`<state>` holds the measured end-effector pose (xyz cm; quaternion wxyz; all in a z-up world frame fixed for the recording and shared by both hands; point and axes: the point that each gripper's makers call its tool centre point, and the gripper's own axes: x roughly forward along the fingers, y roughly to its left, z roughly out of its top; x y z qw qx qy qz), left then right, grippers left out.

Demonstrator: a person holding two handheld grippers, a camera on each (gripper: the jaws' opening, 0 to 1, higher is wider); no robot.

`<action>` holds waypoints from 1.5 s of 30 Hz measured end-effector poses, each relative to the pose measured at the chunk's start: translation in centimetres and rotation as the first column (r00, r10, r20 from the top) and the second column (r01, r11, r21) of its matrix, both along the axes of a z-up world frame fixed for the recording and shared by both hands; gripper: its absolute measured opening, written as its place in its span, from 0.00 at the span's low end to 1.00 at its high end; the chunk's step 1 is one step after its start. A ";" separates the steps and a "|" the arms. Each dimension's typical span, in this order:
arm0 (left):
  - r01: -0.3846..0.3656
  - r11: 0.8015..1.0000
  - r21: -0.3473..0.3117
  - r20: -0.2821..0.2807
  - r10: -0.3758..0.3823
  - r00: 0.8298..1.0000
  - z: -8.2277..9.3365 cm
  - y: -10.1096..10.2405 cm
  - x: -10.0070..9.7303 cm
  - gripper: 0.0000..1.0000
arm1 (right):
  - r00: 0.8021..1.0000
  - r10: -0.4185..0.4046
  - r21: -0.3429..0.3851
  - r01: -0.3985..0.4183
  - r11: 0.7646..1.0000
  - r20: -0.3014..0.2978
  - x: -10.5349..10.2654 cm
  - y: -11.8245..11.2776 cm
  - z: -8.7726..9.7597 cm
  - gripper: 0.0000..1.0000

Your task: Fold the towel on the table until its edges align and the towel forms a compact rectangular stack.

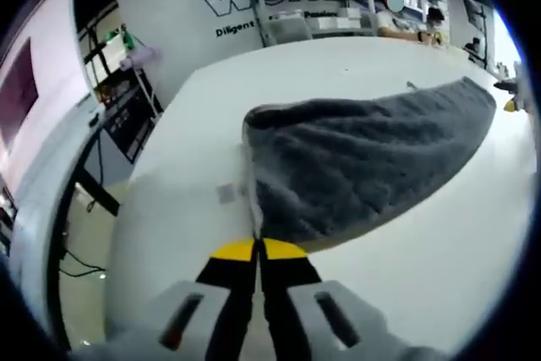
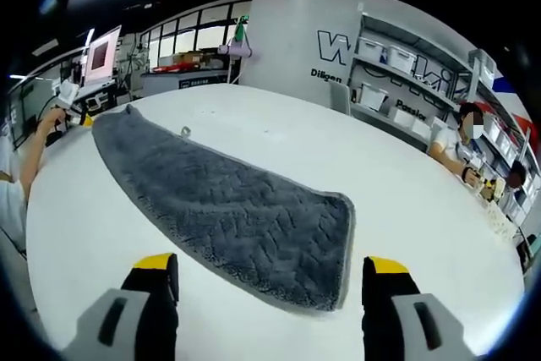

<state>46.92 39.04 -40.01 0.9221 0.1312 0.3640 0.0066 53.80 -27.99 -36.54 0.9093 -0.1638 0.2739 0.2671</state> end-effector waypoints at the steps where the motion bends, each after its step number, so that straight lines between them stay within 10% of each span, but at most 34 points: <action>1: -0.001 1.000 0.004 -0.002 0.001 1.000 0.0 0.0 0.0 0.03 | 1.000 0.001 -0.001 -0.001 1.000 -0.001 -0.1 0.0 0.0 0.94; 19: 0.032 0.998 0.053 0.100 -0.037 0.994 3.3 -1.3 -0.4 0.27 | 1.000 -0.003 -0.012 0.003 1.000 -0.004 0.0 -0.1 -0.1 0.94; 27: 0.212 0.967 -0.143 0.297 -0.162 0.941 6.3 -6.2 0.6 0.49 | 1.000 -0.007 -0.021 0.007 1.000 0.003 -0.2 -0.2 -0.1 0.94; 45: 0.381 0.898 -0.220 0.269 -0.320 0.908 5.0 -12.9 1.5 0.89 | 1.000 -0.022 -0.025 0.021 0.999 -0.019 0.0 -0.7 -0.7 0.94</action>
